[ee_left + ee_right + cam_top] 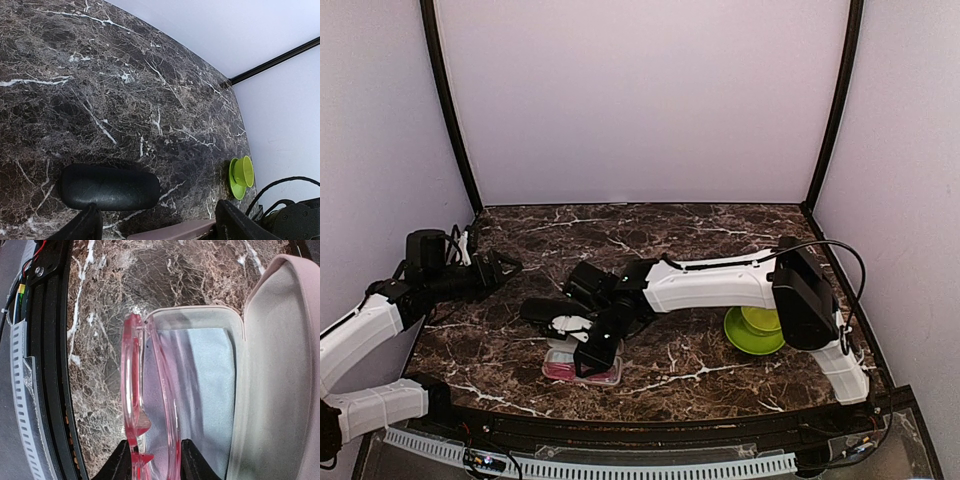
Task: Organize the sunglasses
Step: Place the sunglasses in the sunglasses case.
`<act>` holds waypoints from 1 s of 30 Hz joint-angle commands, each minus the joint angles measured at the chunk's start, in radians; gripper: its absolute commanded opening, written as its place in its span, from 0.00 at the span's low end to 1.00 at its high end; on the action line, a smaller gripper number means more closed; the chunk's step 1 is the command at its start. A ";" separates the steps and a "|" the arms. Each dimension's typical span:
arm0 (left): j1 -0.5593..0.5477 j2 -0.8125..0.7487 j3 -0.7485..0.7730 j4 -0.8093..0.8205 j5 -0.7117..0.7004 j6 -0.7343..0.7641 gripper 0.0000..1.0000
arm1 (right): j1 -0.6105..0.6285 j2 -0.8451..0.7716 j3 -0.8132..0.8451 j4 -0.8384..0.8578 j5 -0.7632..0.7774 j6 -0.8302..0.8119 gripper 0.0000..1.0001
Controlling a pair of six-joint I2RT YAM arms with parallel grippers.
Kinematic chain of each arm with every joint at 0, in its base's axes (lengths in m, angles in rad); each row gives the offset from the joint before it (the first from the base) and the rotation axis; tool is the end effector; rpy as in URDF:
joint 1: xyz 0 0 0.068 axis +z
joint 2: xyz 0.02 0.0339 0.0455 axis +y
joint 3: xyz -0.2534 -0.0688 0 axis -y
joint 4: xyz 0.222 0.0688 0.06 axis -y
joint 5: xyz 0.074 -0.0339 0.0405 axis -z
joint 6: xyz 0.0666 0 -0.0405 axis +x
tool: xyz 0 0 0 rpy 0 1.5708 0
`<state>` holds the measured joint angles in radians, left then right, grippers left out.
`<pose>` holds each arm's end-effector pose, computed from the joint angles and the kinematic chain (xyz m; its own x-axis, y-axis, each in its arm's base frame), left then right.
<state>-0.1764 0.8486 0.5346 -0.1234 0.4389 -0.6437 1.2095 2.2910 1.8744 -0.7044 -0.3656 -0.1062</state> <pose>0.1957 -0.0636 0.2353 -0.6563 -0.4348 -0.6165 0.1799 0.7034 -0.6876 0.1452 0.4515 0.1464 -0.2181 -0.8572 -0.4665 -0.9571 0.0944 0.2740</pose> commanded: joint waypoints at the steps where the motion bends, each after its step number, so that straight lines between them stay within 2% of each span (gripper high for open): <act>1: 0.006 -0.017 -0.013 0.027 0.020 -0.008 0.80 | 0.022 -0.005 -0.020 0.013 0.012 0.025 0.34; 17: 0.006 -0.017 -0.027 0.041 0.032 -0.022 0.80 | 0.017 -0.064 -0.102 0.095 -0.004 0.066 0.28; 23: 0.005 -0.014 -0.028 0.050 0.038 -0.029 0.80 | 0.017 -0.088 -0.124 0.110 0.033 0.088 0.40; 30: 0.005 -0.013 -0.027 0.057 0.047 -0.038 0.80 | 0.016 -0.085 -0.124 0.109 0.067 0.100 0.44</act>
<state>-0.1764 0.8486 0.5205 -0.0944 0.4683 -0.6750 1.2133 2.2326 1.7626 -0.5941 -0.3244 -0.0277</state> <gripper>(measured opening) 0.800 0.437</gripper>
